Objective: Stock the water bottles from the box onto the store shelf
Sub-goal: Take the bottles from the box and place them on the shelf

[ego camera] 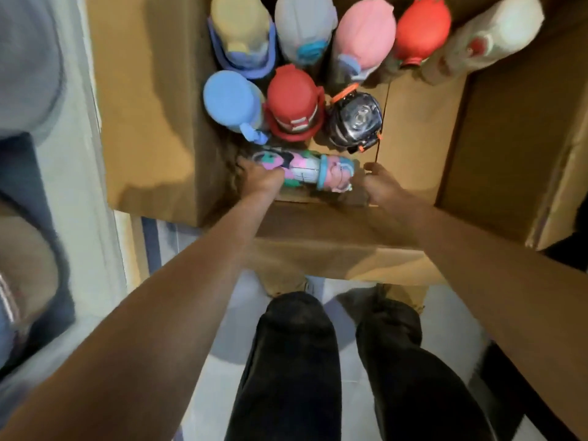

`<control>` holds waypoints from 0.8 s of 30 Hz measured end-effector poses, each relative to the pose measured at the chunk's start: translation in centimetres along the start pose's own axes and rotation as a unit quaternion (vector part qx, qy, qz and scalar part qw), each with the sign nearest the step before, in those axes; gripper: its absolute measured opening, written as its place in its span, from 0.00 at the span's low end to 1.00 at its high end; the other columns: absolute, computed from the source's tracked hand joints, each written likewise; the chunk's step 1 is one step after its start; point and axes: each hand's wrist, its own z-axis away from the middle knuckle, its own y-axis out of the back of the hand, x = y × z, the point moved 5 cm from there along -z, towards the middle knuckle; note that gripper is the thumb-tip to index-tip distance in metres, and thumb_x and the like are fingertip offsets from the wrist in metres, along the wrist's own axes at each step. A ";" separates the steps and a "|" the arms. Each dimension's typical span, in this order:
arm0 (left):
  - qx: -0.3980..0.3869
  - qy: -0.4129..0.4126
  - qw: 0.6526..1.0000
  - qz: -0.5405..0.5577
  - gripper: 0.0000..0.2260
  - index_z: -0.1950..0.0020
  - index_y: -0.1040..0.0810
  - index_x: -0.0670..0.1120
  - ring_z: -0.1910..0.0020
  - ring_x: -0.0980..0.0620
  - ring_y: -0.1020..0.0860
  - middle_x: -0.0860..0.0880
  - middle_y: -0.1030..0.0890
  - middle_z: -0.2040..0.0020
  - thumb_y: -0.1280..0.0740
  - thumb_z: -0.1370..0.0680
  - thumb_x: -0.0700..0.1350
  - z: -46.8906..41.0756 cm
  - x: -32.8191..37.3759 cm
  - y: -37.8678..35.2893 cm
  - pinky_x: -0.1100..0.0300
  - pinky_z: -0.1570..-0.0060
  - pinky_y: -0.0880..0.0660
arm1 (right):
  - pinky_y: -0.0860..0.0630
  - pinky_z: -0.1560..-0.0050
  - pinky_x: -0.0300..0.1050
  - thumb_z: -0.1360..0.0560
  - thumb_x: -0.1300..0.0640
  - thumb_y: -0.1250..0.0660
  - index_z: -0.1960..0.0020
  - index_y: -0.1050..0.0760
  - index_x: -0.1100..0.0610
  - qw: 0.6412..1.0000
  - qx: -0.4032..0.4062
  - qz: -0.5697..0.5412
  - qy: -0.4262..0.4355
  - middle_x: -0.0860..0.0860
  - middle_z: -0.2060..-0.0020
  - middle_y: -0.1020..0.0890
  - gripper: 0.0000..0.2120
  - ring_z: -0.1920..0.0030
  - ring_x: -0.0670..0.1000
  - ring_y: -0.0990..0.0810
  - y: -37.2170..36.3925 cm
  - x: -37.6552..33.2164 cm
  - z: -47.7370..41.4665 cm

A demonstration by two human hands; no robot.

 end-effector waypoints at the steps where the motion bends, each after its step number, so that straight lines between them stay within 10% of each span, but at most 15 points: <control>1: -0.004 0.003 1.000 0.015 0.35 0.27 0.45 0.38 0.29 0.42 0.34 0.39 0.36 0.28 0.30 0.27 0.45 -1.0 -0.3 -0.4 0.58 0.33 0.35 | 0.24 0.51 0.45 0.26 0.62 0.33 0.29 0.37 0.57 1.000 -0.009 -0.008 -0.003 0.56 0.37 0.25 0.27 0.48 0.52 0.24 -0.5 0.5 -0.8; 12: -0.037 0.003 0.992 0.120 0.32 0.28 0.43 0.42 0.32 0.44 0.32 0.42 0.34 0.29 0.31 0.26 0.45 -3.6 -1.5 -1.4 0.60 0.38 0.36 | 0.22 0.48 0.54 0.27 0.43 0.31 0.34 0.38 0.51 0.975 -0.107 -0.194 -0.013 0.53 0.42 0.24 0.27 0.45 0.54 0.21 -4.1 1.5 -3.3; 24: -0.050 0.010 0.992 0.111 0.32 0.28 0.42 0.44 0.32 0.42 0.32 0.42 0.34 0.29 0.31 0.27 0.47 3.5 -0.4 0.1 0.58 0.39 0.34 | 0.20 0.57 0.51 0.28 0.51 0.31 0.40 0.30 0.52 0.974 -0.037 -0.219 -0.036 0.56 0.45 0.21 0.19 0.50 0.55 0.19 -1.1 1.6 1.5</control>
